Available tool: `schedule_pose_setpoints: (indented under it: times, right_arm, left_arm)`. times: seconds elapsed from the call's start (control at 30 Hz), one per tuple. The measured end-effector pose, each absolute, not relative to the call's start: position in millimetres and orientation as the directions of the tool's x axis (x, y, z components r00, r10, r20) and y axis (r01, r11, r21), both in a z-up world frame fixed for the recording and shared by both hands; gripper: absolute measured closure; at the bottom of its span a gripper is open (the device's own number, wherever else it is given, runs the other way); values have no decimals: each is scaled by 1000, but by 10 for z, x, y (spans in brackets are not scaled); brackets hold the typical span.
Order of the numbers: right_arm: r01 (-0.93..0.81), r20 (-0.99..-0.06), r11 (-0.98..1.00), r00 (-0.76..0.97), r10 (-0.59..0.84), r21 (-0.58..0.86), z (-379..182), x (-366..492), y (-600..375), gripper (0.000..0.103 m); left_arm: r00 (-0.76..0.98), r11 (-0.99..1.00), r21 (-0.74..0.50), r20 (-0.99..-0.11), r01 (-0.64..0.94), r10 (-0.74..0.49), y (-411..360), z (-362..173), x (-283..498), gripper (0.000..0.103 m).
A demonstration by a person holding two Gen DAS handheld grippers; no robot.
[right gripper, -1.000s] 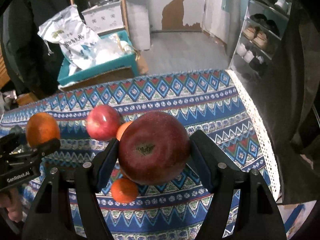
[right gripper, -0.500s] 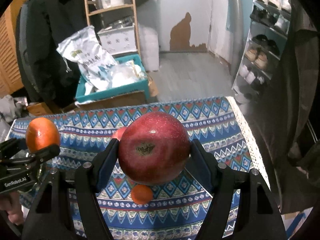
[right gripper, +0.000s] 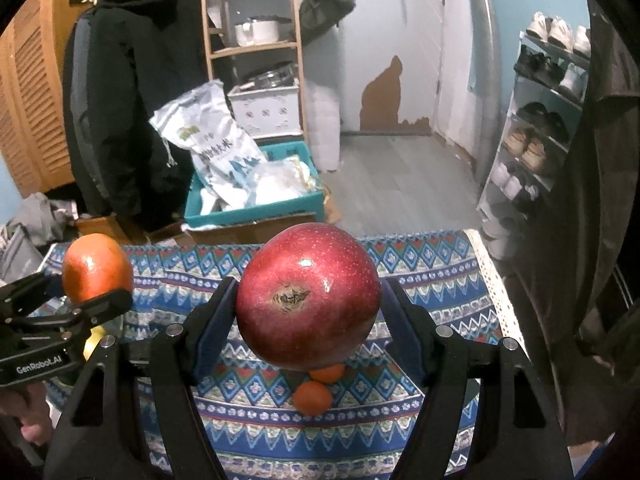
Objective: Organize fruits
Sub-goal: 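Lift and carry the apple and orange toward the glass bowl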
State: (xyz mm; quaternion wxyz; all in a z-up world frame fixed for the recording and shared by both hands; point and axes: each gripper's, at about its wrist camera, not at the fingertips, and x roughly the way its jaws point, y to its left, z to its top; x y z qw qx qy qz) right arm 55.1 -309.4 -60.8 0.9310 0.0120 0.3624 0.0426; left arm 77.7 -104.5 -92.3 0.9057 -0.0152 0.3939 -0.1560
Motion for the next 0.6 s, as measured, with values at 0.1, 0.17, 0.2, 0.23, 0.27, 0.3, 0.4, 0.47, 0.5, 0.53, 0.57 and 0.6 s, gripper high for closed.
schedule_pose_setpoints:
  times: [0.1,0.17,0.2,0.23,0.27,0.3,0.4,0.47,0.5,0.53,0.57,0.6]
  right_arm:
    - [-85,-661,995,744,101,56,-536,528,-3036,31]
    - [-97,-651,994,751,110,56,-484,510,-2992,31]
    - [-102,-648,993,753,114,56,-467,504,-2970,31]
    - [-107,-644,993,756,118,56,-447,498,-2939,31]
    - [-113,-641,992,758,123,56,-431,494,-2911,31]
    - [-119,-639,991,759,128,57,-416,492,-2883,31]
    - [-136,-633,989,761,140,55,-379,490,-2783,31]
    - [-150,-631,987,760,151,56,-360,496,-2706,31]
    - [-155,-631,986,760,156,57,-355,507,-2678,31]
    - [-163,-630,985,759,162,57,-350,518,-2636,31]
    - [-172,-630,983,758,169,56,-344,528,-2586,31]
    - [-180,-629,982,757,175,57,-339,538,-2537,31]
  left_arm:
    - [655,951,-151,-695,271,-297,-996,-845,718,37]
    - [666,951,-155,-683,268,-300,-944,-788,680,37]
    - [670,951,-156,-679,267,-299,-921,-770,666,37]
    - [675,952,-156,-675,264,-298,-895,-742,650,37]
    - [678,952,-156,-673,262,-297,-879,-732,644,37]
    - [683,953,-157,-669,258,-295,-844,-715,632,37]
    - [692,957,-155,-663,247,-286,-757,-685,610,37]
    - [694,958,-163,-661,237,-284,-685,-676,606,37]
    - [695,959,-164,-661,233,-282,-664,-673,597,37]
    - [697,960,-165,-661,227,-279,-635,-674,591,37]
    - [699,961,-167,-661,220,-275,-596,-674,583,37]
    - [700,962,-167,-660,216,-272,-567,-677,580,37]
